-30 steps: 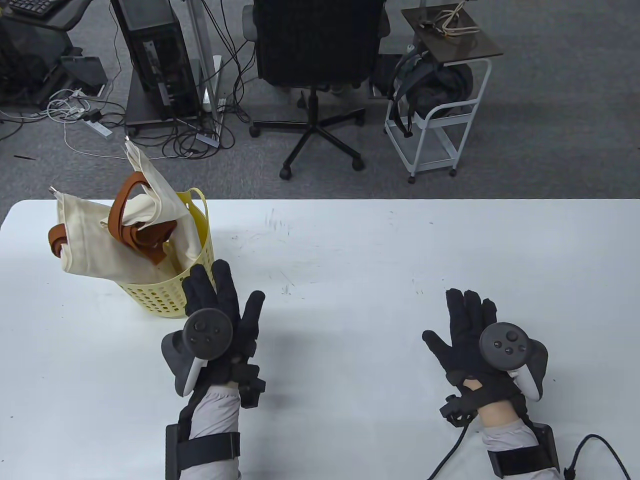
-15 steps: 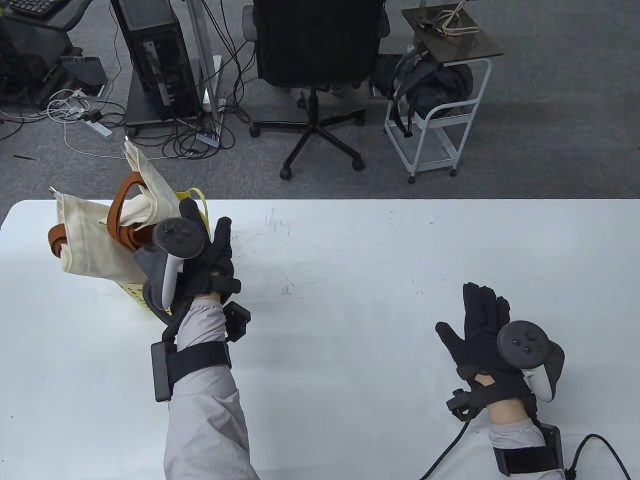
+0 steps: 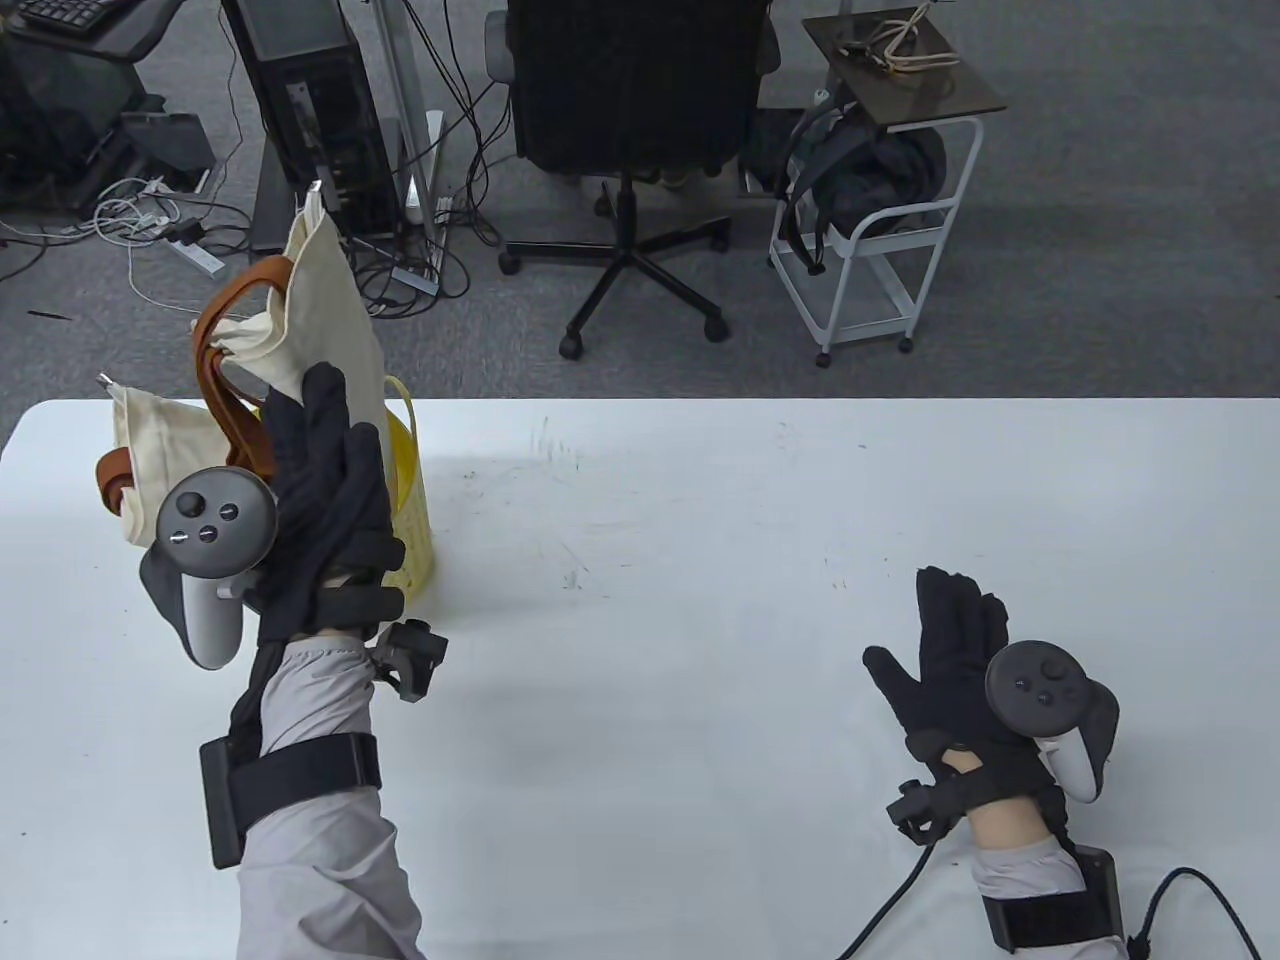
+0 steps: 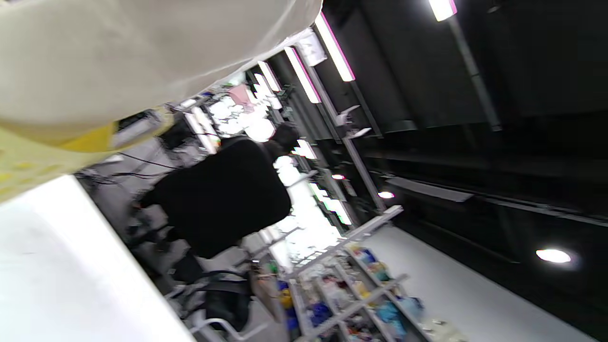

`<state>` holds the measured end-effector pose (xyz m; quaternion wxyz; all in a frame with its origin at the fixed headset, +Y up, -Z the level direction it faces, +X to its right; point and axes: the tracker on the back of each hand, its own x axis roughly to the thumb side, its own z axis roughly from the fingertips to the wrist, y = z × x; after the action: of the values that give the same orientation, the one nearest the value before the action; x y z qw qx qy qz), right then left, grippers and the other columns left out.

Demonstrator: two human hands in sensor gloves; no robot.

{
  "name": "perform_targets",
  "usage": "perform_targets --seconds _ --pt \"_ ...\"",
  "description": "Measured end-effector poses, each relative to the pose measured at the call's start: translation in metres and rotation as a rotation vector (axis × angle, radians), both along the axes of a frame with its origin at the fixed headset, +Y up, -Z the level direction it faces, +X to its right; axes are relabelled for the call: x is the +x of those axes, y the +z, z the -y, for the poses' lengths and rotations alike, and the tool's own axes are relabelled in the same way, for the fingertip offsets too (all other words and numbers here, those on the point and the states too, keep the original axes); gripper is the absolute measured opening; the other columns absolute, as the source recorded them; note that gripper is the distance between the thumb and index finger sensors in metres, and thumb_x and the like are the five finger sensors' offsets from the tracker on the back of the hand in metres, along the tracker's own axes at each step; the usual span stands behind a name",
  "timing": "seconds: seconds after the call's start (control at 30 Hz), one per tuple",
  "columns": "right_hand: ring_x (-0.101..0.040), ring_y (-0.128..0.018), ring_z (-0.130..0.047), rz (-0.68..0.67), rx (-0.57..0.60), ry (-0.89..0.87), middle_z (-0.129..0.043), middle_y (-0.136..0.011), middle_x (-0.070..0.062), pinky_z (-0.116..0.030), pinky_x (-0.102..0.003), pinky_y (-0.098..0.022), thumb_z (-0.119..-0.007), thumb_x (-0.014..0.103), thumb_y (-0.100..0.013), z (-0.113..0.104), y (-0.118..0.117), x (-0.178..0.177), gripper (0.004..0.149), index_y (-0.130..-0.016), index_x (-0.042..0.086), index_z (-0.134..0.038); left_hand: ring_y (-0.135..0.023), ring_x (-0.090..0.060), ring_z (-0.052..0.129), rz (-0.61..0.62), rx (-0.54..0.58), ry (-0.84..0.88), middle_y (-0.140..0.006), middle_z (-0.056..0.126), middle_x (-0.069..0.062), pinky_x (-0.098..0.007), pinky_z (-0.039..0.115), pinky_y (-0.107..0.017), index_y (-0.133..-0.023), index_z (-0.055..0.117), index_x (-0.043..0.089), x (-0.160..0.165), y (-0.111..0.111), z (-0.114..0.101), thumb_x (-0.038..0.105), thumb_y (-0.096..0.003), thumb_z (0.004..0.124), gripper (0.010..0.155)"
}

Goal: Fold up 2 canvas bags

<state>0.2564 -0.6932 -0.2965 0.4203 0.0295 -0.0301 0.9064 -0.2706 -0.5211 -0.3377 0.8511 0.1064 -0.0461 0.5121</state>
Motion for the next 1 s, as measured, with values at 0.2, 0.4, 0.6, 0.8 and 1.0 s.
perform_targets --seconds 0.2,0.4,0.6,0.8,1.0 --pt "-0.051 -0.097 0.002 -0.012 -0.006 -0.003 -0.005 -0.113 -0.019 -0.002 -0.077 -0.057 -0.071 0.046 -0.054 0.002 0.000 -0.004 0.082 -0.109 0.030 -0.012 -0.120 -0.011 -0.004 0.139 0.206 0.069 -0.128 0.003 0.017 -0.054 0.008 -0.089 -0.120 0.024 0.043 0.011 0.031 -0.045 0.048 -0.0673 0.052 0.060" --pt "-0.051 -0.097 0.001 -0.043 -0.017 -0.013 -0.006 -0.113 -0.020 -0.004 -0.077 -0.058 -0.071 0.046 -0.054 0.004 -0.001 -0.010 0.082 -0.109 0.029 -0.013 -0.124 -0.012 0.007 0.267 0.271 0.171 -0.130 0.014 0.016 -0.059 0.011 -0.089 -0.120 0.030 0.043 0.029 0.040 -0.056 0.047 -0.0675 0.054 0.058" --pt "-0.052 -0.097 -0.002 -0.112 -0.086 -0.139 -0.007 -0.113 -0.021 -0.007 -0.078 -0.059 -0.072 0.049 -0.054 0.011 -0.003 -0.015 0.084 -0.109 0.027 -0.012 -0.122 -0.023 0.027 0.428 0.225 0.359 -0.129 0.032 0.006 -0.068 0.027 -0.083 -0.120 0.045 0.035 0.067 0.026 -0.028 0.043 -0.0664 0.060 0.056" --pt "-0.054 -0.098 -0.004 -0.247 -0.139 -0.312 -0.007 -0.113 -0.022 -0.009 -0.078 -0.059 -0.075 0.054 -0.052 0.014 -0.004 -0.021 0.091 -0.110 0.023 -0.011 -0.118 -0.031 0.045 0.666 0.040 0.580 -0.126 0.046 -0.004 -0.075 0.034 -0.077 -0.119 0.055 0.027 0.110 0.006 0.016 0.040 -0.0661 0.063 0.055" --pt "-0.054 -0.101 -0.024 -0.456 -0.119 -0.580 -0.022 -0.114 -0.026 -0.021 -0.080 -0.062 -0.082 0.060 -0.047 0.010 -0.006 -0.029 0.103 -0.111 0.013 -0.016 -0.113 -0.035 0.057 0.789 -0.132 0.738 -0.123 0.054 -0.010 -0.075 0.040 -0.075 -0.118 0.058 0.023 0.143 -0.004 0.060 0.039 -0.0664 0.062 0.055"
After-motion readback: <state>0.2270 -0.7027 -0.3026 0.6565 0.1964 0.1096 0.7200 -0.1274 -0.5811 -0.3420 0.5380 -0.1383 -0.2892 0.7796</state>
